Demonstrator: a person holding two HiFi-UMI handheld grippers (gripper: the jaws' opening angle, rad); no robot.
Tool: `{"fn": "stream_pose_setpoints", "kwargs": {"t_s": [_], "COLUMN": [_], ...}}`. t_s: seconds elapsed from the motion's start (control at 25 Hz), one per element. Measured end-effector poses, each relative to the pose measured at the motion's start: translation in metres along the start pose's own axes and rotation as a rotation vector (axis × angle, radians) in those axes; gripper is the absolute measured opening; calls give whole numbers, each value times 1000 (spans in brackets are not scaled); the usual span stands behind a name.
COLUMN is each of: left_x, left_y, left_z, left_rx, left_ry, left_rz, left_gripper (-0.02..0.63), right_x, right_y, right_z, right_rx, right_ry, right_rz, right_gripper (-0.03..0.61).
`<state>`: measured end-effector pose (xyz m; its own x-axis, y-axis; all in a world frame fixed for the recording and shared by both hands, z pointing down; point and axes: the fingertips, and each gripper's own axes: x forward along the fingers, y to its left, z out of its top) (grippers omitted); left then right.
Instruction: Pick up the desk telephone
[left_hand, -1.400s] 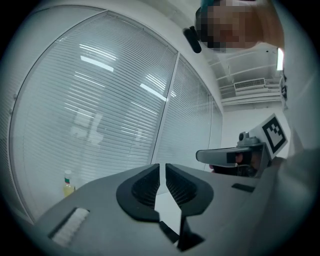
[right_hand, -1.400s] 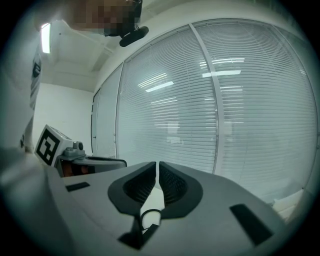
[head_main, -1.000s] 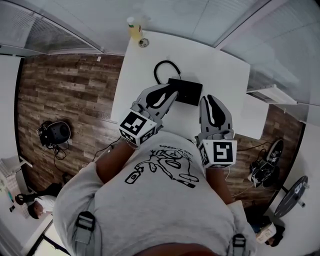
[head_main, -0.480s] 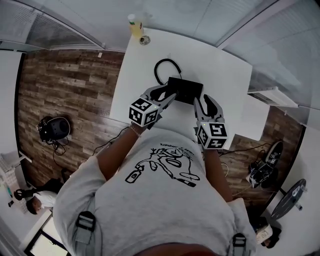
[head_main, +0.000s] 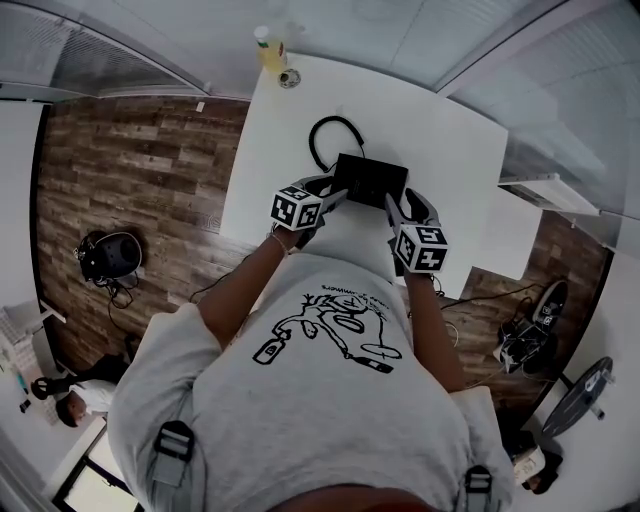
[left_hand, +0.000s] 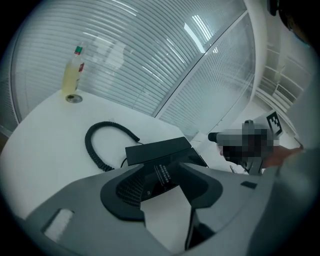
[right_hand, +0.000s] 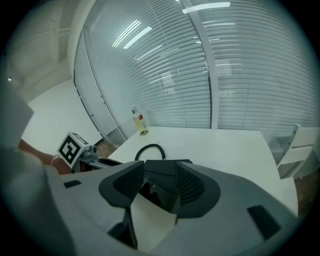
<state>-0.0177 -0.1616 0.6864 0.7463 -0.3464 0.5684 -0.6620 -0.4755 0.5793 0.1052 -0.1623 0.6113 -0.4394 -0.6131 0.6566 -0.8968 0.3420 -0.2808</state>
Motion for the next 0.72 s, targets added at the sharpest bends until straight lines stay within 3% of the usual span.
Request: {"fn": "stream_pose_setpoints", "kwargs": {"t_s": [0.24,0.56,0.72], "left_x": [23,33,39], "left_y": [27,40,41], "left_z": [-22,-31,-34], "left_rx": [-106,-230,-229], "left_ry": [62,76,91], "left_rz": [0,-32,-40], "left_gripper": [222,259,261], "right_x": [25,41,47], "right_y": [-17,-24,-30], "right_z": [-33,-53,-62], "right_rx": [32,87,107], "right_ry": [83,138,169], "right_rz": [1,18,18], "right_gripper": [189,219,225]}}
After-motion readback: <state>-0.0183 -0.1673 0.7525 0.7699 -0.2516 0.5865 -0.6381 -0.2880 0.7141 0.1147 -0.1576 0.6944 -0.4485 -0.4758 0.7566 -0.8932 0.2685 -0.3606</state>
